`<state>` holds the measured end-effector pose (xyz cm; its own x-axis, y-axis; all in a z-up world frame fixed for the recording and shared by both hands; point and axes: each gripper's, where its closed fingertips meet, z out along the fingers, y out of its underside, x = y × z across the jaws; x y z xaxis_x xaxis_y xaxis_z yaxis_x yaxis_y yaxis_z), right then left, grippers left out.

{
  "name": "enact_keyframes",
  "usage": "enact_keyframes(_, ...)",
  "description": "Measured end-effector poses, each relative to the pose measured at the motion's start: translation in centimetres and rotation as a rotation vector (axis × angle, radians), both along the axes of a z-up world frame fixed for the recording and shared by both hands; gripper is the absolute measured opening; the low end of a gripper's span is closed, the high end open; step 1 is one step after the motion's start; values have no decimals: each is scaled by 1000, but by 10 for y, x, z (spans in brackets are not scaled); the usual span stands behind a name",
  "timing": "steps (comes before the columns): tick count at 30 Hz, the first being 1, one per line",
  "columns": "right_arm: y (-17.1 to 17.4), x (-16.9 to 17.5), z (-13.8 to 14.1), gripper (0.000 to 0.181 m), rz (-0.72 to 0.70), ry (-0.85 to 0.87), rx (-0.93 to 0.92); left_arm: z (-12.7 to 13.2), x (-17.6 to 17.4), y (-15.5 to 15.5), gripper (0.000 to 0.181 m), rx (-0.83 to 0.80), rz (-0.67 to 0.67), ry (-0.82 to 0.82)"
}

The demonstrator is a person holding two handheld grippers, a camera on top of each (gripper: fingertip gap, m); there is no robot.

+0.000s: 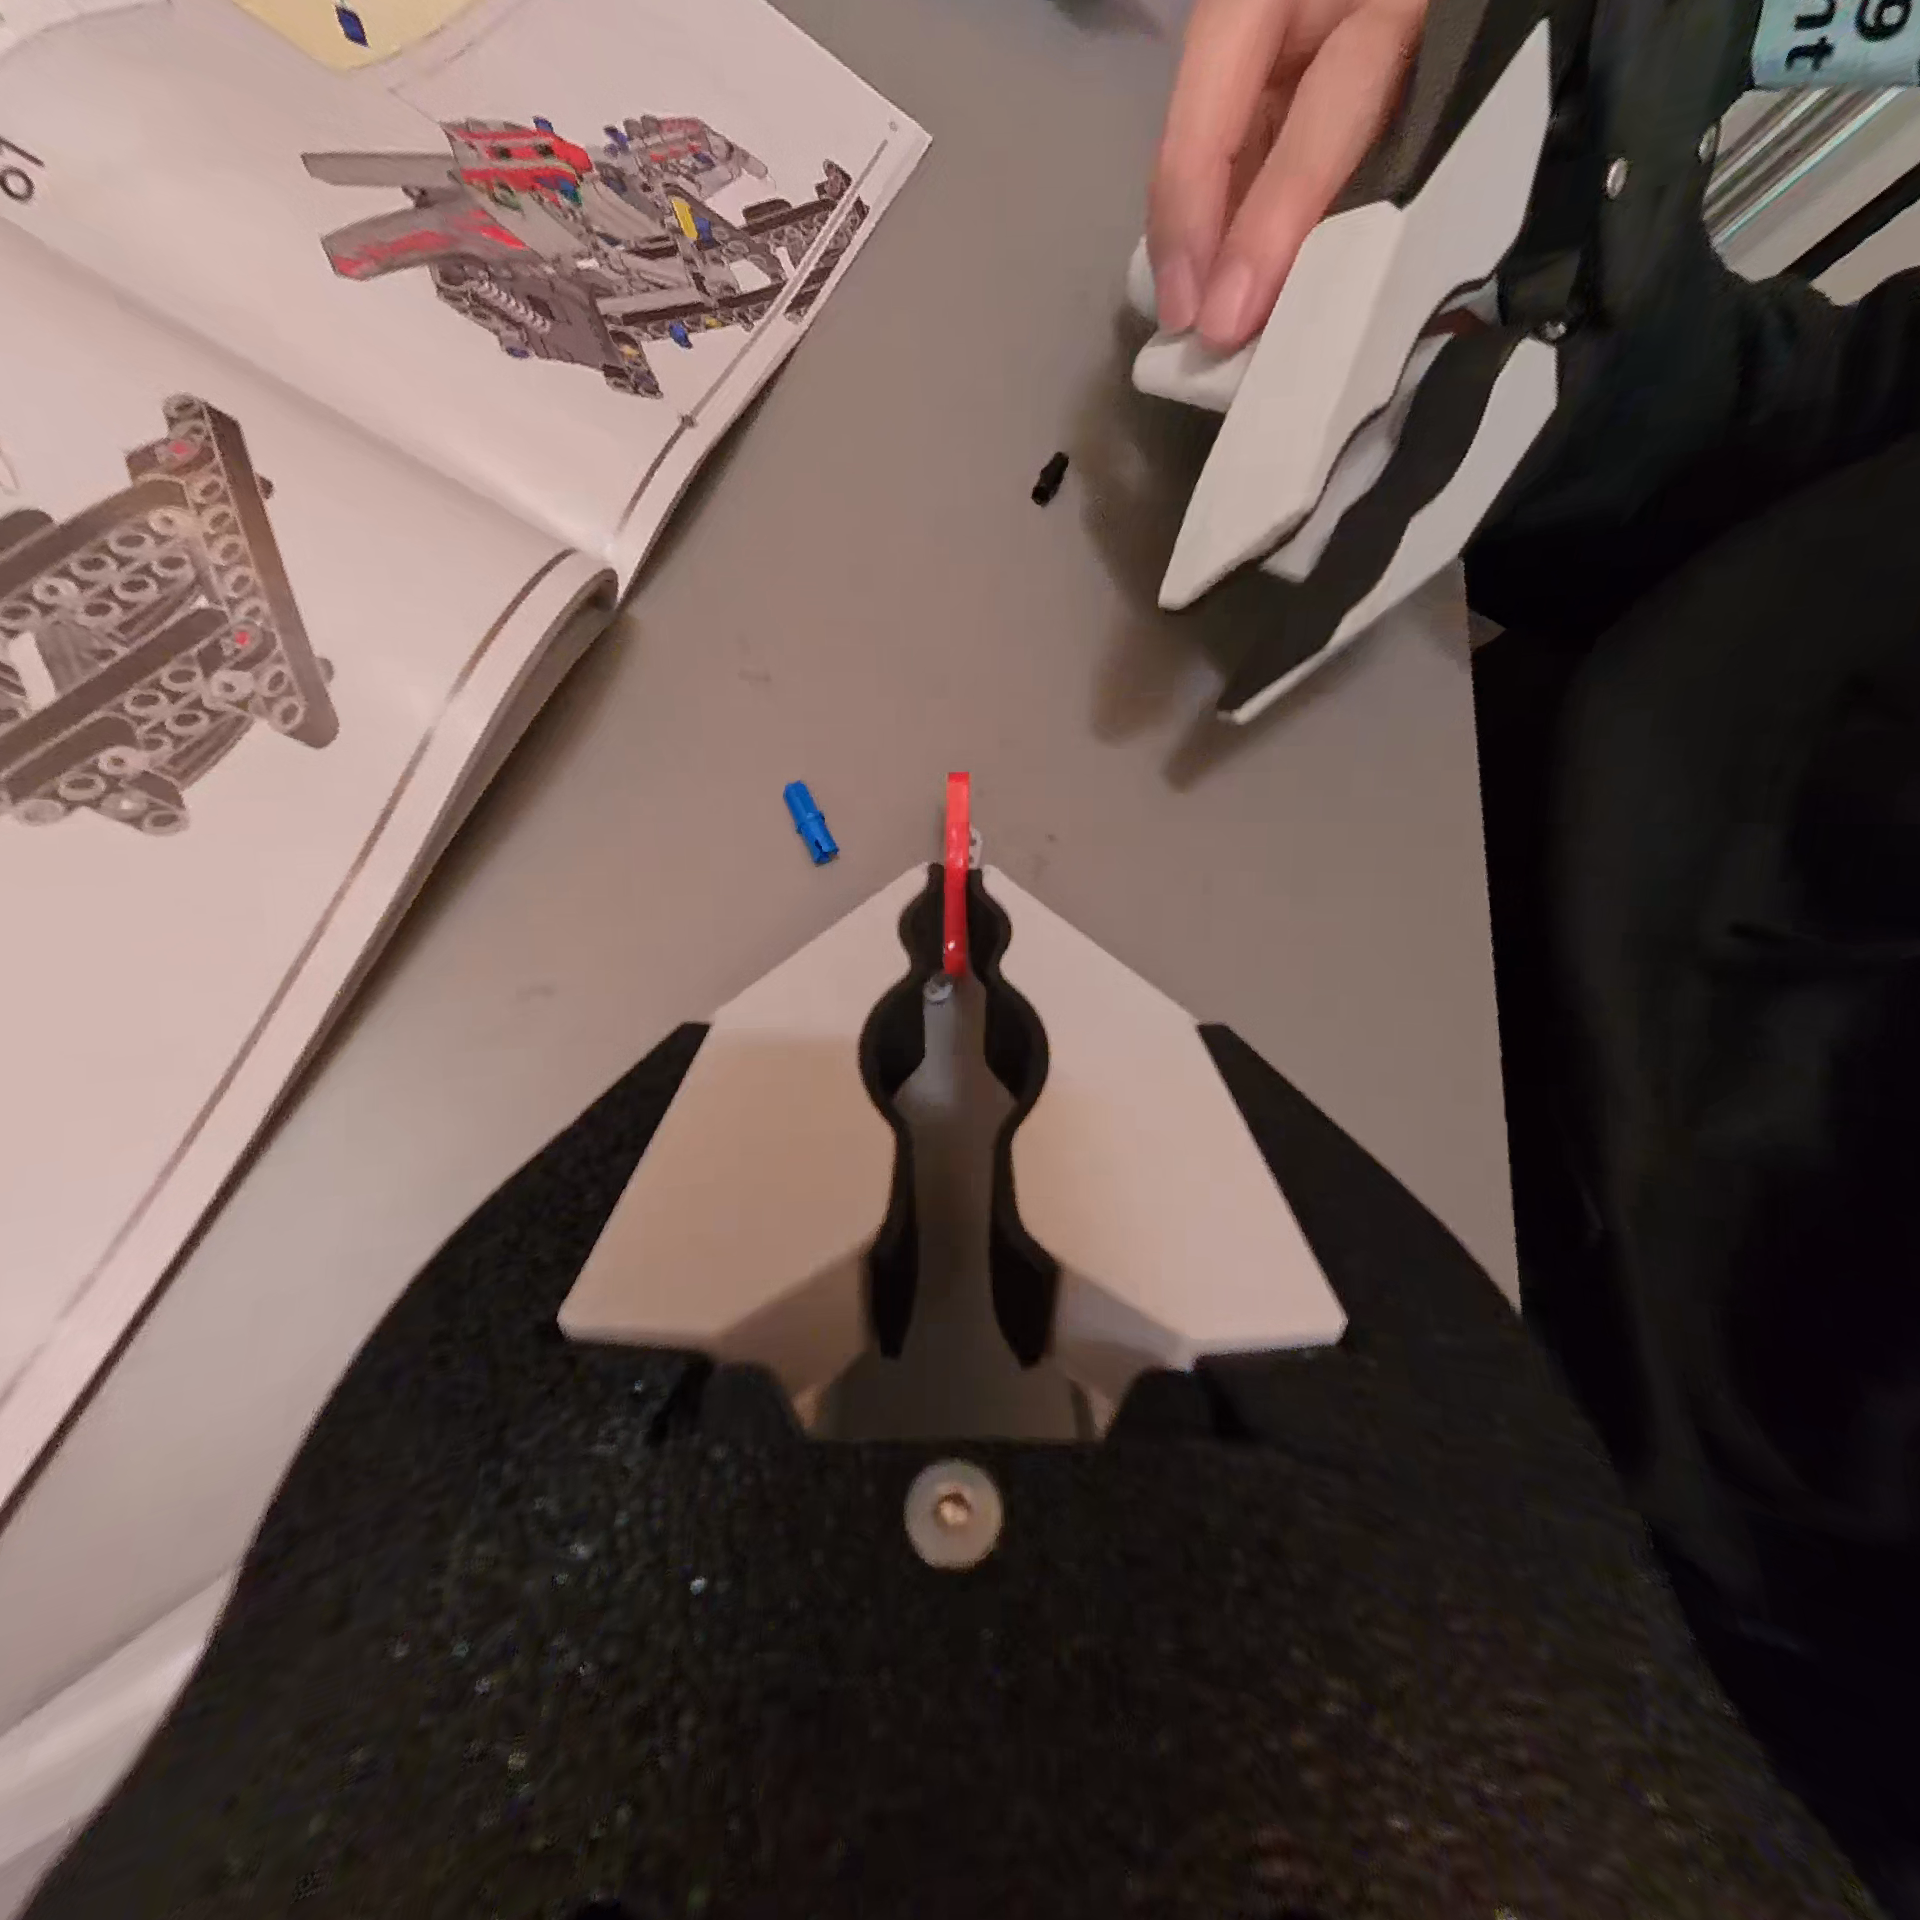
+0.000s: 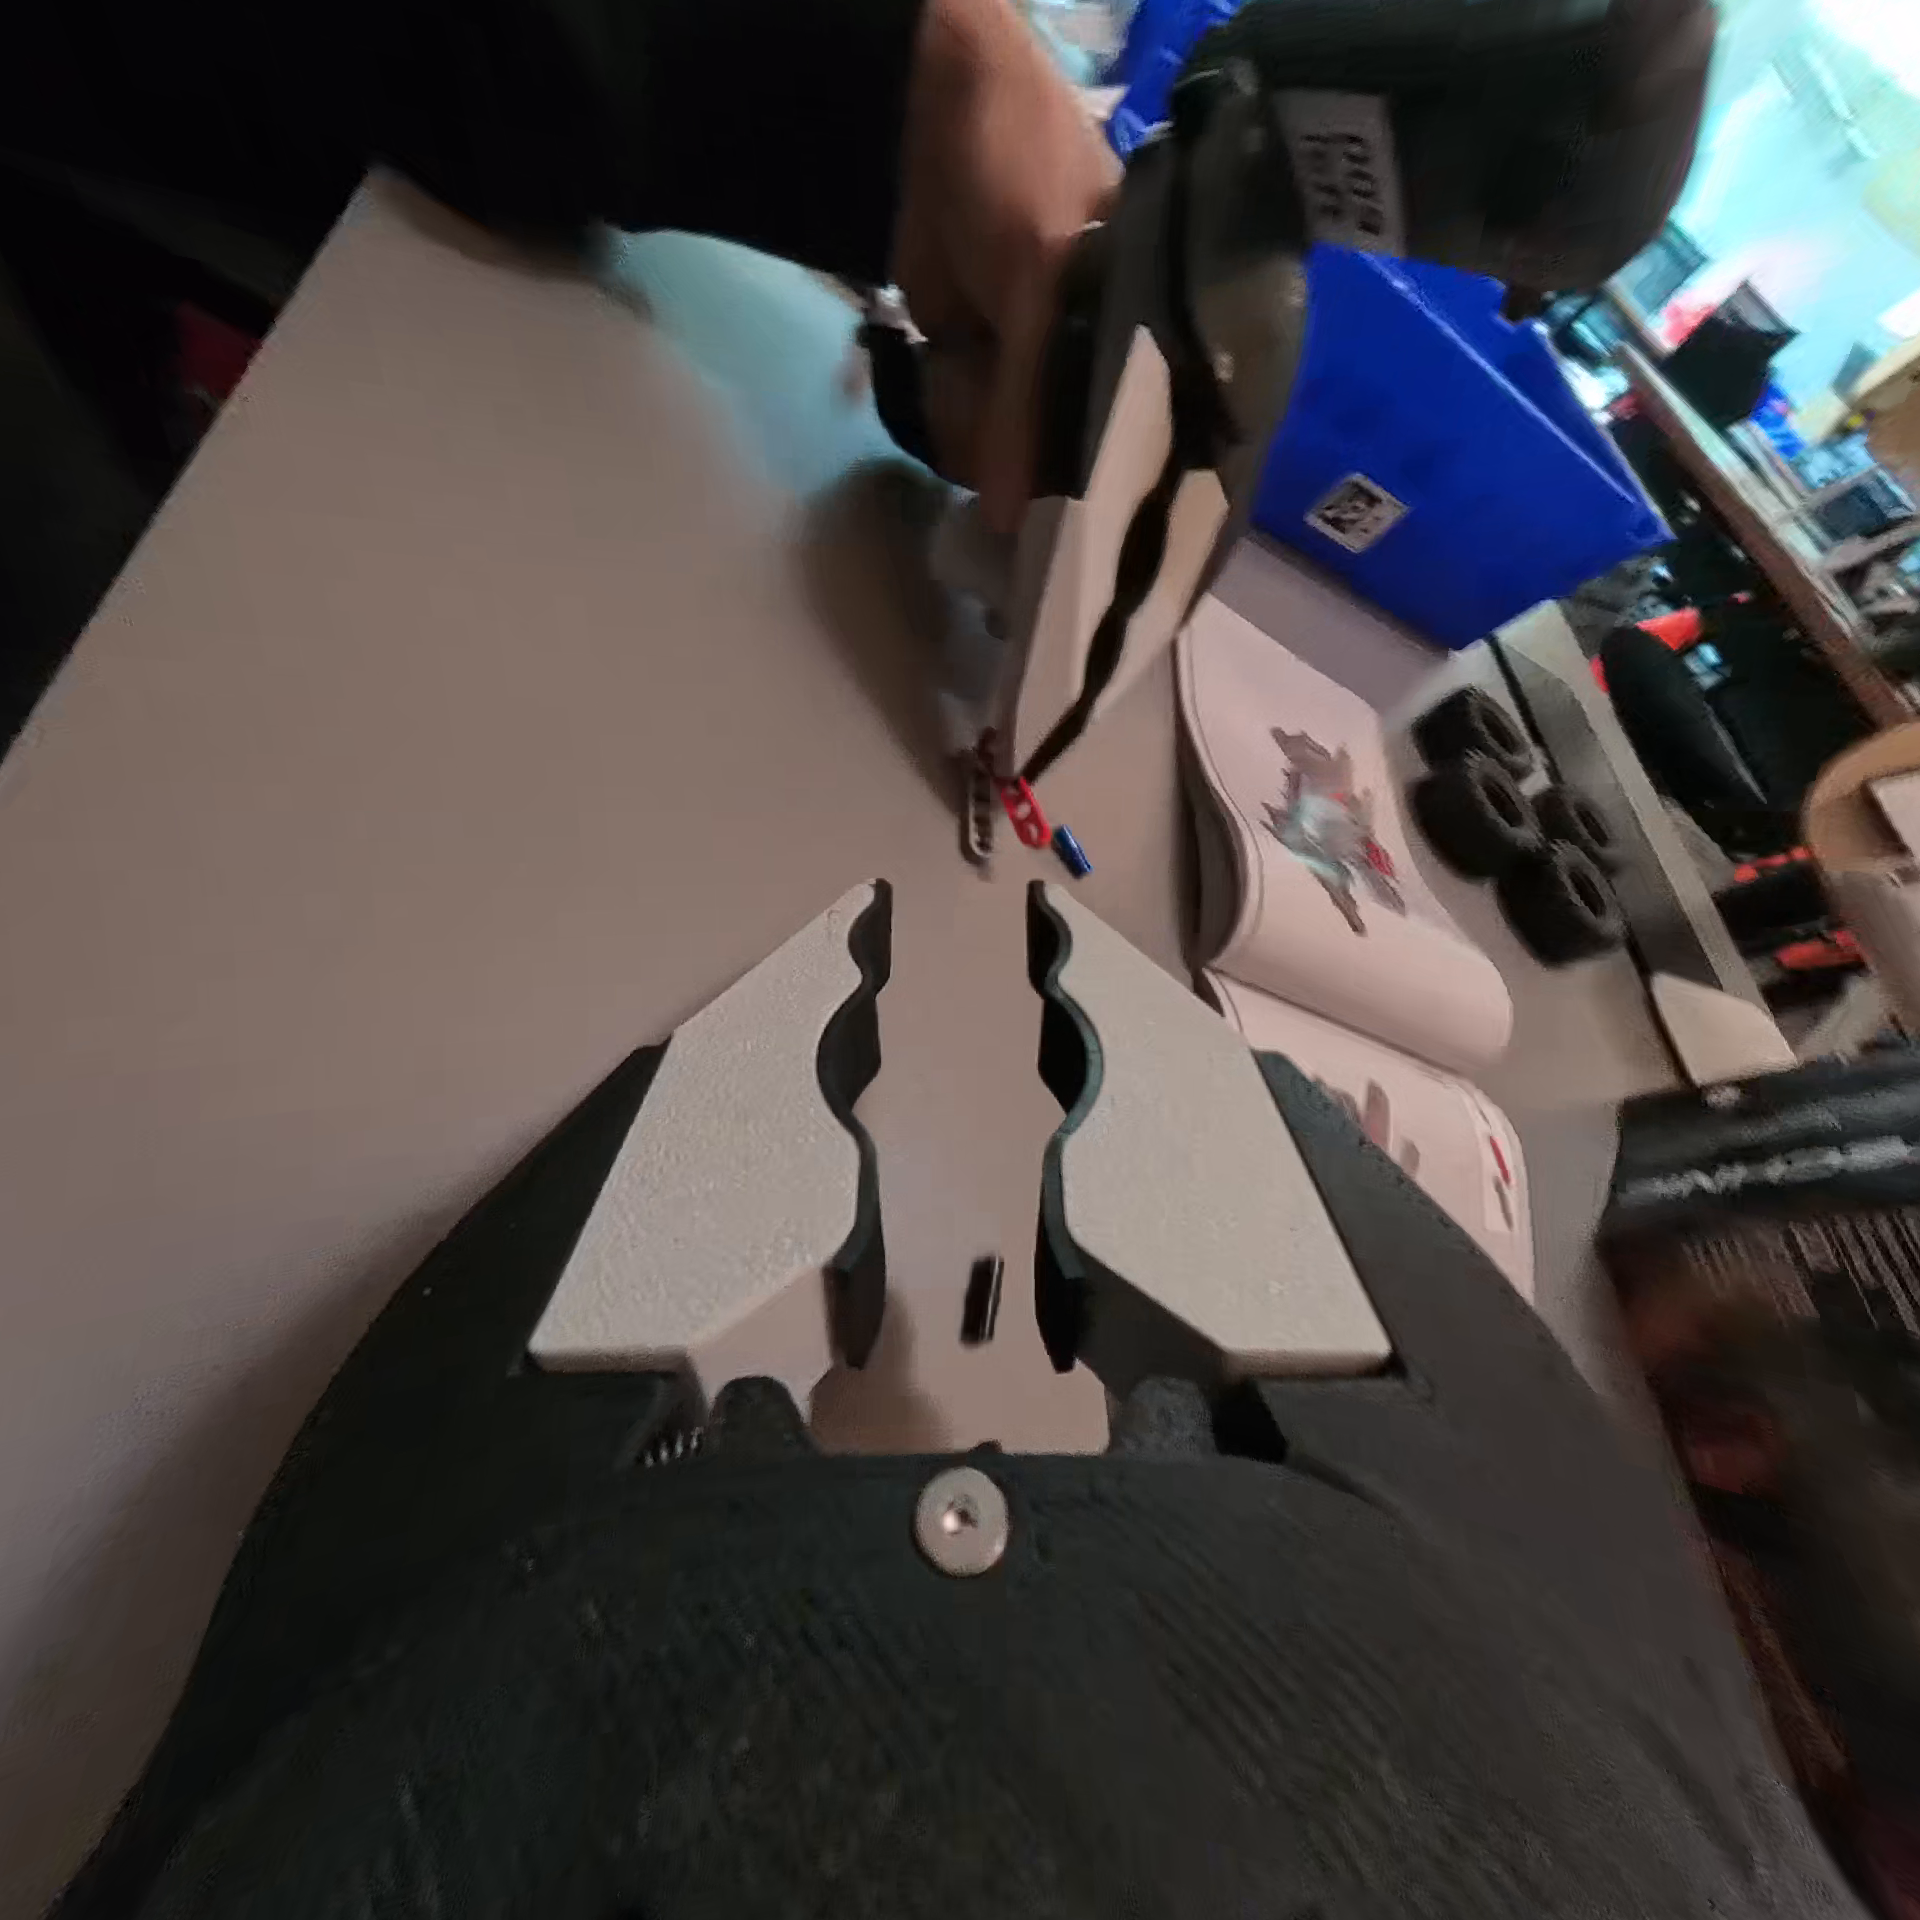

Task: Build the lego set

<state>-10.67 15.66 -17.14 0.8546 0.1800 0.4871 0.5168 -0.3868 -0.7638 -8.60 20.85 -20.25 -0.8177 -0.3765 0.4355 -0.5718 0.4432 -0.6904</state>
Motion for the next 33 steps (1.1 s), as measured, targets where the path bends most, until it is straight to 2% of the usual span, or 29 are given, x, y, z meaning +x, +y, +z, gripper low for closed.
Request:
enact_keyframes(1,9,-1,0,25,20,-12,7,-1,-1,1,1,3,0,15)
enact_keyframes(6,40,4,-7,26,105,-19,-48,1,-6,7,2,-28,5,79)
enact_keyframes(12,50,23,-18,24,145,-155,-134,9,-9,5,1,-107,-11,140)
enact_keyframes(15,54,17,-15,26,178,-138,-100,11,-9,3,1,-132,-12,153)
enact_keyframes(17,54,14,-15,22,186,-140,-97,13,-11,0,1,-143,-26,154)
enact_keyframes(19,53,19,-21,8,167,-180,-130,15,-11,-2,1,-151,-30,148)
enact_keyframes(24,51,17,-25,5,167,-176,-130,14,-9,-2,2,-149,-23,127)
enact_keyframes(27,49,20,-25,4,138,-131,-132,13,1,-1,4,-129,0,14)
enact_keyframes(31,50,30,-21,3,38,7,-108,19,20,8,15,-9,21,-312)
enact_keyframes(33,50,34,-23,3,-2,94,-110,18,18,11,21,44,-13,-410)
